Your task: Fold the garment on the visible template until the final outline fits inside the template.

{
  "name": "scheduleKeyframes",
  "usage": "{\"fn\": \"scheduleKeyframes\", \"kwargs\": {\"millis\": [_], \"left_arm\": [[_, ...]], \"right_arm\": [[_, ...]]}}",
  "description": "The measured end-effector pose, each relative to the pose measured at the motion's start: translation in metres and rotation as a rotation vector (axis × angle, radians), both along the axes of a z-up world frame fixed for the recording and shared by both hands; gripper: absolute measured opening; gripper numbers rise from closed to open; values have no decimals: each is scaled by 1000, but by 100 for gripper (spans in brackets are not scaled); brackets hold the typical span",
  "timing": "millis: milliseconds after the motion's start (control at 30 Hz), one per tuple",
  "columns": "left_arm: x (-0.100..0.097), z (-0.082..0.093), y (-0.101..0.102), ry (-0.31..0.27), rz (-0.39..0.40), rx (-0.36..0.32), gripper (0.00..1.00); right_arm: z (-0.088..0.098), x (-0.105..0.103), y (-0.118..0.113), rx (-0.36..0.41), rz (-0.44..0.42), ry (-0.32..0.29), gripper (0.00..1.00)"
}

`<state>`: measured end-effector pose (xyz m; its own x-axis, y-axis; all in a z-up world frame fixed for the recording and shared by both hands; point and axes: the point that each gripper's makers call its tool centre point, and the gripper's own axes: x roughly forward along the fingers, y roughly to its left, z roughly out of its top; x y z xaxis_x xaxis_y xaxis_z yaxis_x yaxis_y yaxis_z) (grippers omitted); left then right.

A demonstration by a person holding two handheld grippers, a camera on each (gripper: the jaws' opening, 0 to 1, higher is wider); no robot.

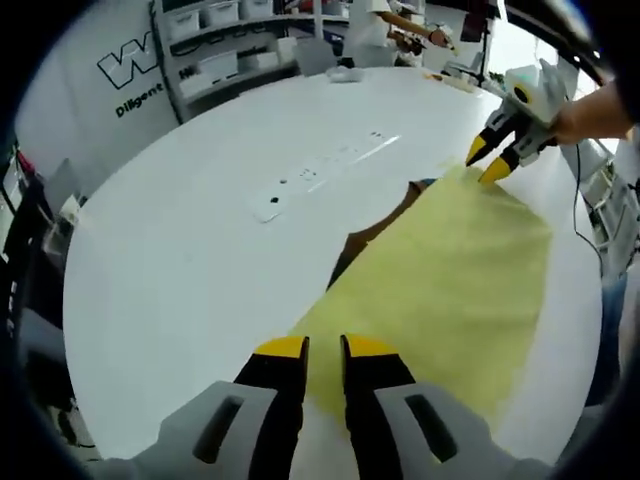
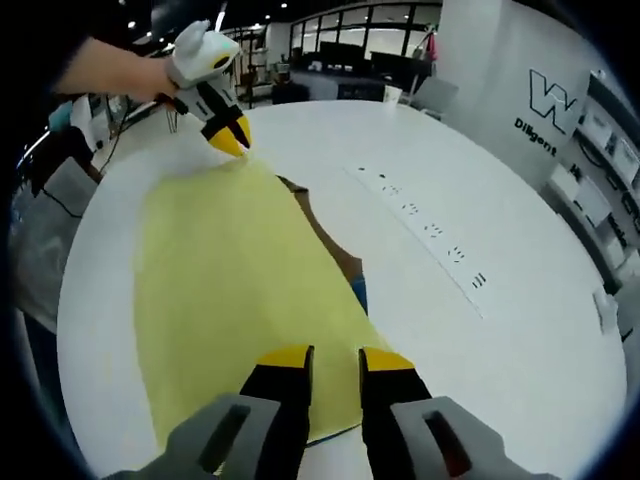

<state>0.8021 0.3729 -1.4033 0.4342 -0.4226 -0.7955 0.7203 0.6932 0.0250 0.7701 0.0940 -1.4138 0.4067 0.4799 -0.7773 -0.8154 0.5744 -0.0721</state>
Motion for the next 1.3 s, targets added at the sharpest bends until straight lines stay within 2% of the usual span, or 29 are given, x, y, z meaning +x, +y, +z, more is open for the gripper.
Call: {"fn": "scheduleKeyframes", "kwargs": {"millis": [200,400,633,1000,1300], "left_arm": [[-33,4,7,3,19,-44,17],[-66,3,14,16,40,-80,25],[-98,-1,19,23,64,-107,28],[-133,-8,29,20,121,-137,31],[-153,-27,37,64,149,-120,32]], "right_arm": [[6,-25,-4,39,-14,-5,15],[13,-53,-6,95,-37,-20,17],[11,-88,-11,132,-69,-18,18],[0,-133,-16,162,-98,-8,19],[-9,-149,-14,177,-122,10,20]]}}
